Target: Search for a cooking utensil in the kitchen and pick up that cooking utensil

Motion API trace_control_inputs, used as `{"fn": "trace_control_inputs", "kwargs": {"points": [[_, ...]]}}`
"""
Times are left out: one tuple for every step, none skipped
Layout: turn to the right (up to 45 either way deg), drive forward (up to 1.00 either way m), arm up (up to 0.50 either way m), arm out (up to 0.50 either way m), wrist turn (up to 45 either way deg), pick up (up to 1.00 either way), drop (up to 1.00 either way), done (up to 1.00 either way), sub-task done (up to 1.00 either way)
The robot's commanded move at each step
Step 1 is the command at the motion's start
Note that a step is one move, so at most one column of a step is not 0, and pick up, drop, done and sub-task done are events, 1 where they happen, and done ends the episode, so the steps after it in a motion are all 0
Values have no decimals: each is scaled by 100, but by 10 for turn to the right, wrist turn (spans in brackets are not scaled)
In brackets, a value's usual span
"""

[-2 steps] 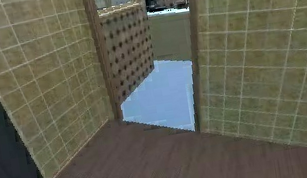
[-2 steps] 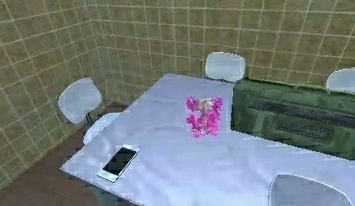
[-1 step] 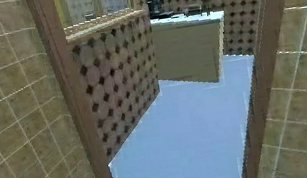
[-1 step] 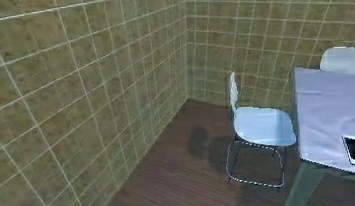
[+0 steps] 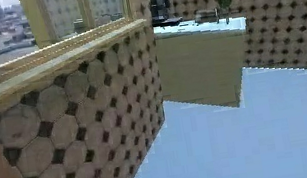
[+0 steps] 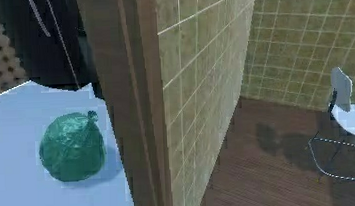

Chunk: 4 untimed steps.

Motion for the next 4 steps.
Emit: {"fn": "trace_control_inputs", "kwargs": {"points": [[240, 0, 0, 0, 0, 0, 0, 0, 0], [0, 40, 0, 0, 0, 0, 0, 0, 0], [90, 0, 0, 0, 0, 0, 0, 0, 0], [0, 100, 0, 0, 0, 0, 0, 0, 0]]}}
